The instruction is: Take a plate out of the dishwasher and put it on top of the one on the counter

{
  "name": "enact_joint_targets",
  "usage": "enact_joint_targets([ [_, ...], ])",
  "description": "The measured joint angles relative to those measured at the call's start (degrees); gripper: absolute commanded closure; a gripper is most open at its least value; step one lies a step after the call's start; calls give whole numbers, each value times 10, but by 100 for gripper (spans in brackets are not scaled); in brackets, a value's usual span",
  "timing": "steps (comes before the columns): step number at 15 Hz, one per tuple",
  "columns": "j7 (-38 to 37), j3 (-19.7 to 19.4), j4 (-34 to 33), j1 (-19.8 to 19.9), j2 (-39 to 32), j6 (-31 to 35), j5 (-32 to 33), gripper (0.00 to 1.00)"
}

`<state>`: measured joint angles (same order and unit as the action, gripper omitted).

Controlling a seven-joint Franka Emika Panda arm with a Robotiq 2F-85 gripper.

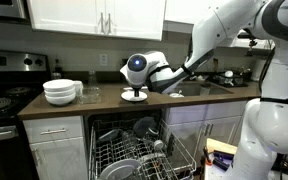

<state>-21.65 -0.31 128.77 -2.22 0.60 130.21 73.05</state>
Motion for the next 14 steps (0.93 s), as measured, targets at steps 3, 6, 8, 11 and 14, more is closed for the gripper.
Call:
enact_joint_targets([
  [3, 0, -4, -12, 4, -15, 6, 0, 94],
  [6, -1, -4, -13, 4, -18, 6, -2, 97],
  [8, -1, -4, -10, 4, -21, 6, -3, 97],
  [11, -1, -7, -10, 5, -31, 7, -3, 97],
  [14, -1, -16, -11, 11, -41, 25, -3, 97],
])
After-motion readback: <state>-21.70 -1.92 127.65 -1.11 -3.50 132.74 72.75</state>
